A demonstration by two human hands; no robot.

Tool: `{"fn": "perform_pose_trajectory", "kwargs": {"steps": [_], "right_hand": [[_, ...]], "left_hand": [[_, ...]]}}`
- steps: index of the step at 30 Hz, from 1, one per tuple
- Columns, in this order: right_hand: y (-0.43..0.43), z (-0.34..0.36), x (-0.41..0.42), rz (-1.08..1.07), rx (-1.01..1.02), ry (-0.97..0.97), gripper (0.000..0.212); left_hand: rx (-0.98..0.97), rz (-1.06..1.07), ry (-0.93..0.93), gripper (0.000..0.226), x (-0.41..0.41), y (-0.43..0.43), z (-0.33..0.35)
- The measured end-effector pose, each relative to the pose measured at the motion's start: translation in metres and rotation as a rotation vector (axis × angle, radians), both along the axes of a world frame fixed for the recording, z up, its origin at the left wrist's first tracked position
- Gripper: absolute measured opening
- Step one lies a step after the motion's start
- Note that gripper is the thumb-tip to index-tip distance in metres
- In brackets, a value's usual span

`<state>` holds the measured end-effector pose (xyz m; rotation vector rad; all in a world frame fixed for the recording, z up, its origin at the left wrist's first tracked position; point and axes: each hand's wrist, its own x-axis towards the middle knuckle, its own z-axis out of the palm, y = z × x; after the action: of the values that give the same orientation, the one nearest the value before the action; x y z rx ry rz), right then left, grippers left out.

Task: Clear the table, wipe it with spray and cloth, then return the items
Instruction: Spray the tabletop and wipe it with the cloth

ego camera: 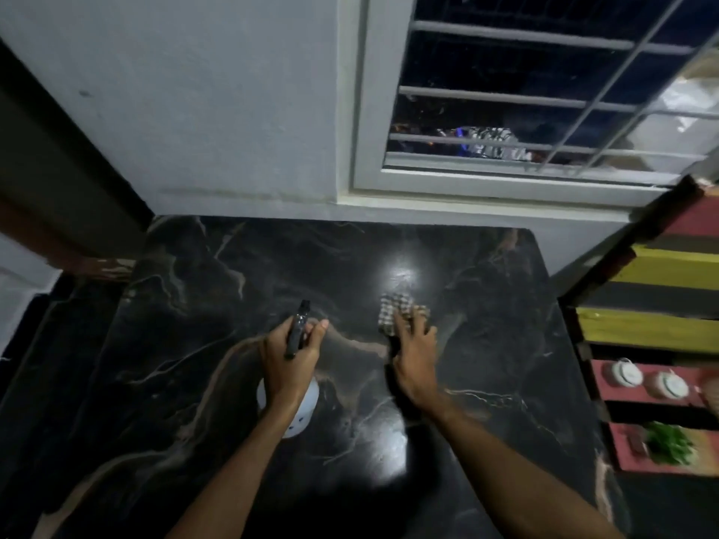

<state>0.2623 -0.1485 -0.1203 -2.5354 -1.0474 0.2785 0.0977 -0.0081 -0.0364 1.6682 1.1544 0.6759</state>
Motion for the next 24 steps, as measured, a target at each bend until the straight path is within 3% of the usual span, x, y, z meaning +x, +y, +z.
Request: {"fn": "perform_pose_trajectory", "kwargs": {"steps": [2,3,4,6,8,12,13,16,17,22,24], "right_hand": [[-0.032,-0.003,-0.006,0.311,-0.025,-0.016,0.078],[-0.05,-0.003,0.01,0.33,-0.022,-0.015,0.075],[-0.067,-0.005,0.033,0.225,-0.02,-0.015,0.074],[-0.104,-0.01,0.08,-0.179,-0.019,0.016,0.08],[-0.126,-0.007,0.1,-0.324,-0.045,0.023,0.084],[-0.159,-0.005,0.096,0.156,-0.026,-0.015,0.081],[-0.168,-0.005,0.113,0.169,-0.015,-0.013,0.08],[-0.2,-0.004,0.17,-0.252,0.016,0.073,0.082],[-0.213,-0.003,0.174,-0.283,0.018,0.067,0.083],[-0.271,-0.01,0.151,0.234,0.008,0.05,0.077],[-0.251,-0.013,0.189,0.162,0.064,0.017,0.075]], "left_hand": [[0.071,-0.071,-0.007,0.03,0.022,-0.018,0.0],[0.076,-0.098,-0.012,0.032,0.034,-0.029,-0.002],[0.055,-0.111,-0.014,0.033,0.046,-0.039,-0.004],[0.015,-0.119,-0.025,0.032,0.07,-0.063,-0.005],[0.023,-0.149,-0.034,0.032,0.093,-0.084,-0.008],[0.068,-0.203,0.013,0.036,0.135,-0.124,-0.008],[0.064,-0.206,0.023,0.036,0.145,-0.131,-0.008],[0.043,-0.211,0.023,0.029,0.169,-0.154,-0.011],[0.038,-0.205,0.022,0.028,0.175,-0.161,-0.009],[0.023,-0.171,0.02,0.03,0.209,-0.188,-0.003],[0.024,-0.14,0.019,0.03,0.219,-0.189,-0.004]]}}
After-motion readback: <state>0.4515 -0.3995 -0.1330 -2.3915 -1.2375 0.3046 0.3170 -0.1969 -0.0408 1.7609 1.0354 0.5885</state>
